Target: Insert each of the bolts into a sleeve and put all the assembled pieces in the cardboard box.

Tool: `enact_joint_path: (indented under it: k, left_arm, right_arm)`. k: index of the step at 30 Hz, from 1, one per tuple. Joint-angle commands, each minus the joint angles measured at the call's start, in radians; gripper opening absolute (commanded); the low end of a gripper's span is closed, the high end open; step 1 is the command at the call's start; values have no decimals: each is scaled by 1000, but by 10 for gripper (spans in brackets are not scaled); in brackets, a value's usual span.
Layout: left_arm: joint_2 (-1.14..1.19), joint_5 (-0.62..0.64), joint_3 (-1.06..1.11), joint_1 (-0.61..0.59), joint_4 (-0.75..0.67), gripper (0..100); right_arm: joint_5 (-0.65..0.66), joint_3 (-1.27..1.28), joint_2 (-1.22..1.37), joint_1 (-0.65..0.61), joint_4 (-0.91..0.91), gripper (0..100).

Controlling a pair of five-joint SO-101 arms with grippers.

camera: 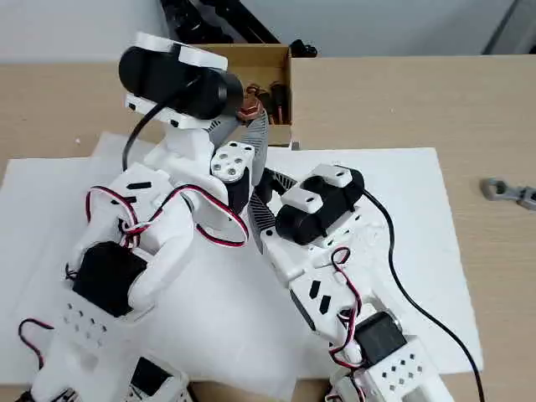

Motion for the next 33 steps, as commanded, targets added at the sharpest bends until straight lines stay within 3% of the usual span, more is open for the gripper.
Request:
enact_joint_path:
  k: [1, 33]
  left_arm:
    - [-12, 6, -2, 6, -32, 6]
    - [-20, 12, 74, 55, -6, 6]
  right_arm:
    - [-11, -8, 1, -12, -21, 4]
    - [-9, -8, 1, -7, -21, 4]
